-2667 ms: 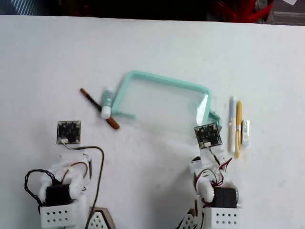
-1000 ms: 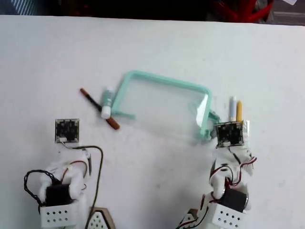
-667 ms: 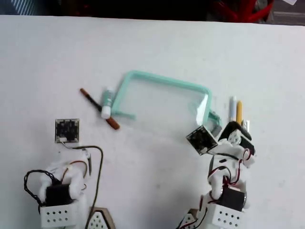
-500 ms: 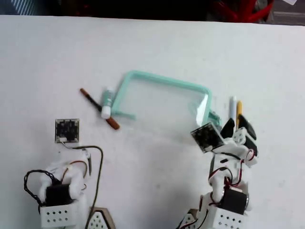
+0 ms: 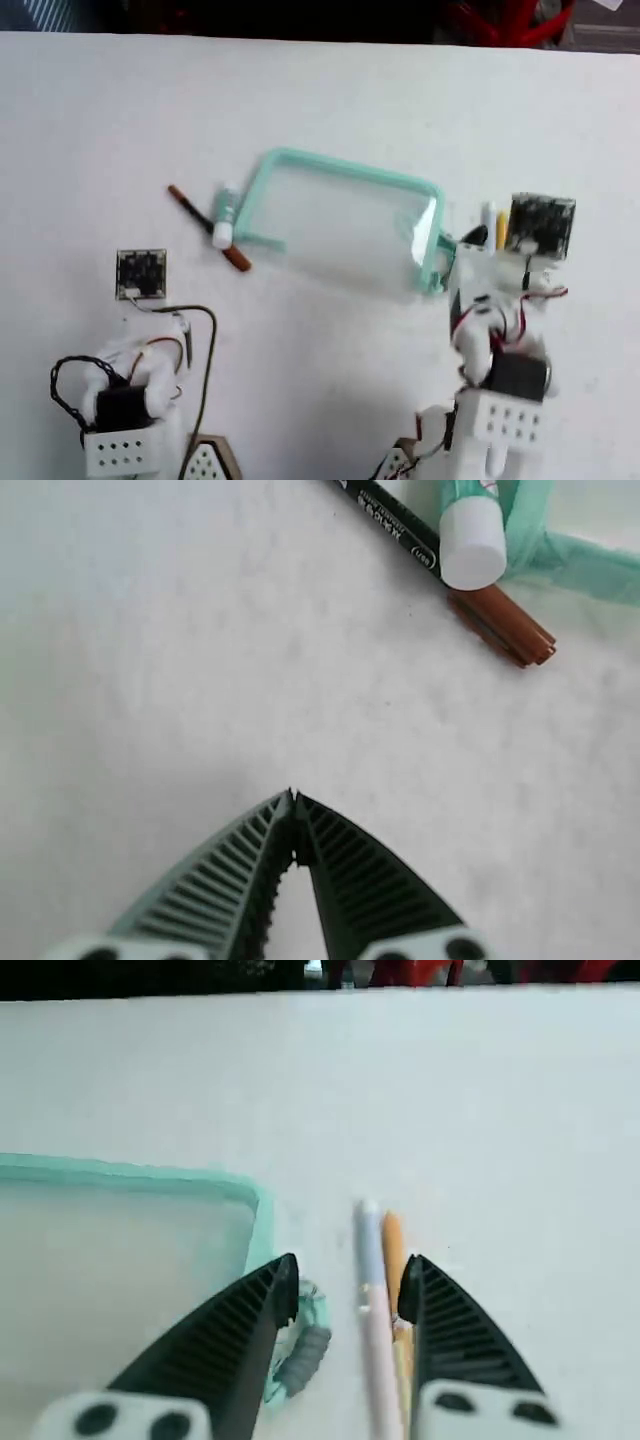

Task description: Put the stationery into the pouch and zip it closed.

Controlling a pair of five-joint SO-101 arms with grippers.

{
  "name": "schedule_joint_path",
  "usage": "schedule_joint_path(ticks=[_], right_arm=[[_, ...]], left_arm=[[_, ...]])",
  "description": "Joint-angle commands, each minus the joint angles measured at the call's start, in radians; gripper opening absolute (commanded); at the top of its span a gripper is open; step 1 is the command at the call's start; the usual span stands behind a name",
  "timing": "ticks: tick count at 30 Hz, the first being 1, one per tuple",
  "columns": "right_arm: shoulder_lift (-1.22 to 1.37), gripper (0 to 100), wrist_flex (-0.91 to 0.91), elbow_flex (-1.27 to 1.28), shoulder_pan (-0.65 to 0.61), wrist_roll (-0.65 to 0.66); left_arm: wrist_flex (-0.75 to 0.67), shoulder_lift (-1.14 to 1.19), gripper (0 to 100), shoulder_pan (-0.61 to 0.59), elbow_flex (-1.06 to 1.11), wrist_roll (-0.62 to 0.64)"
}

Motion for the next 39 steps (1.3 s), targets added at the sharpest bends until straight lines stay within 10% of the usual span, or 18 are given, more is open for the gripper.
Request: schedule_joint_path(ticks=[1,8,39], right_arm=[[0.358,19.1,-0.002,-0.129,-0.01,-0.322],[0.616,21.2,-0.022,-0.181,-0.01,-0.503],[1.145,20.9,-0.091,-0.402,-0.042,-0.506]], left_arm=[[0.002,-0.007,2,-0.015,-0.005,0.005],[0.002,-0.007,2,-0.015,-0.005,0.005],[0.002,-0.007,2,-0.015,-0.005,0.005]])
